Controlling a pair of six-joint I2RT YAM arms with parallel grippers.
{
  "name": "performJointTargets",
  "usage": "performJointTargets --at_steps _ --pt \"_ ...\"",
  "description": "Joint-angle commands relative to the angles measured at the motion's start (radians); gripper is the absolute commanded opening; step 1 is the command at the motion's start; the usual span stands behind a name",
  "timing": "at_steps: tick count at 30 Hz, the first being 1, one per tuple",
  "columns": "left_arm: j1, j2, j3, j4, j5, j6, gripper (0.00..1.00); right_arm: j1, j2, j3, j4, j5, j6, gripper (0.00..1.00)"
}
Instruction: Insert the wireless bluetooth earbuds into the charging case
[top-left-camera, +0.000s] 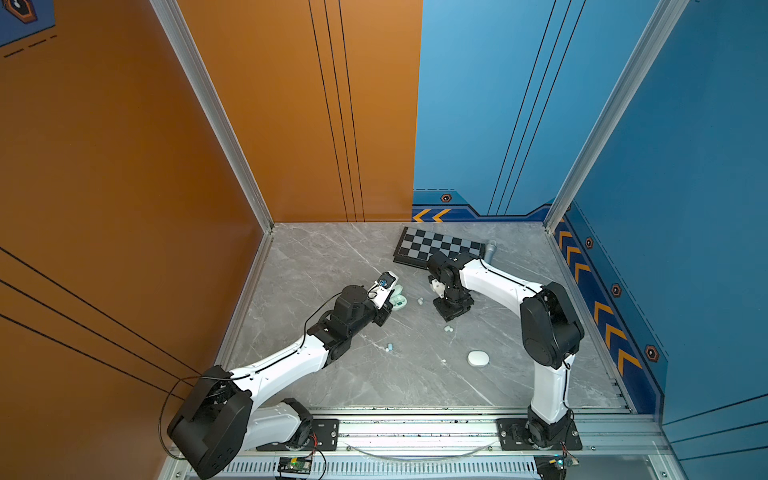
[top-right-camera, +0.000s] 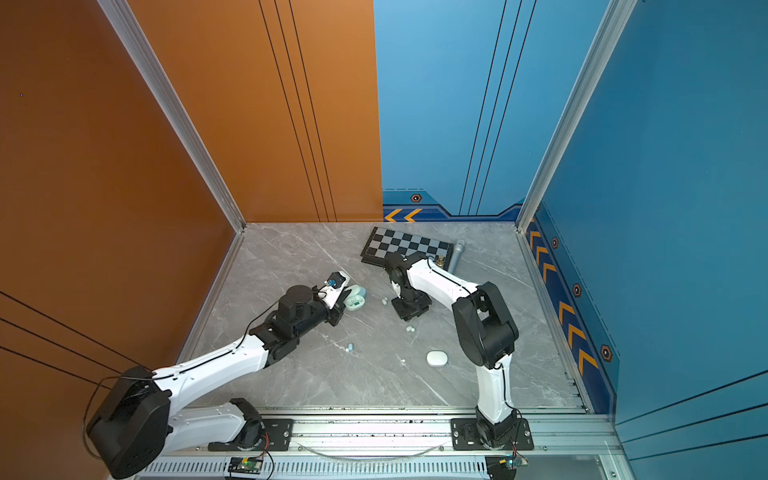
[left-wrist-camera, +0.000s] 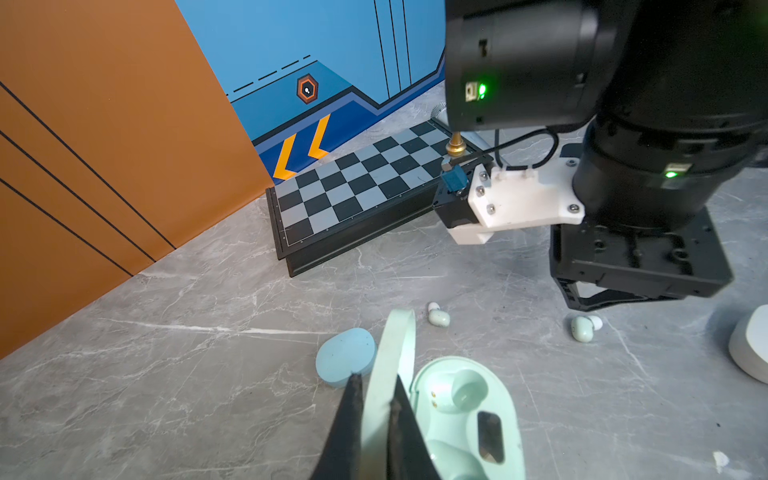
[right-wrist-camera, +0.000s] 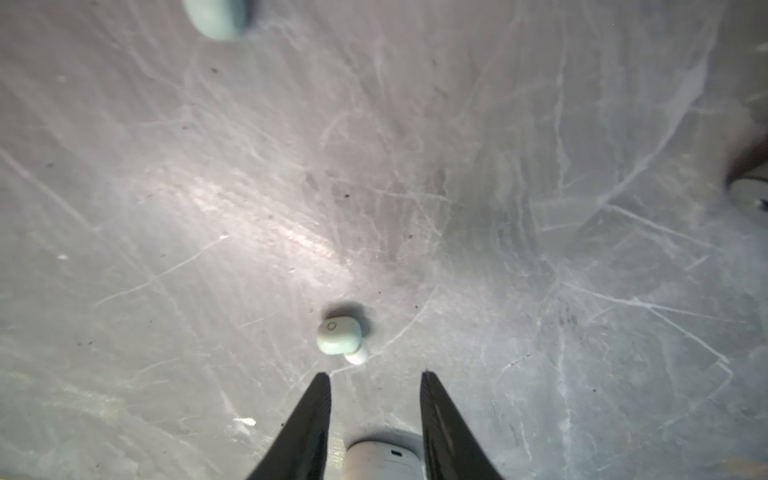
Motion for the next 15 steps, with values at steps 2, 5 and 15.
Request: performJointTargets --at_steps 2,5,15 --pt "0.009 -0.03 -0.014 0.011 -0.014 -0.01 0.0 0.004 -0.051 -0.079 0.093 -0.053 -0.187 0.37" --pt "0.008 -0.035 -0.012 0.002 -0.009 -0.012 0.0 0.024 -0.077 -0.132 0.151 -0.045 -0.31 0.37" --pt "0.01 -0.055 -0.013 -0.017 -0.016 -0.019 0.0 0.047 -0.087 -0.19 0.238 -0.061 -0.536 0.41"
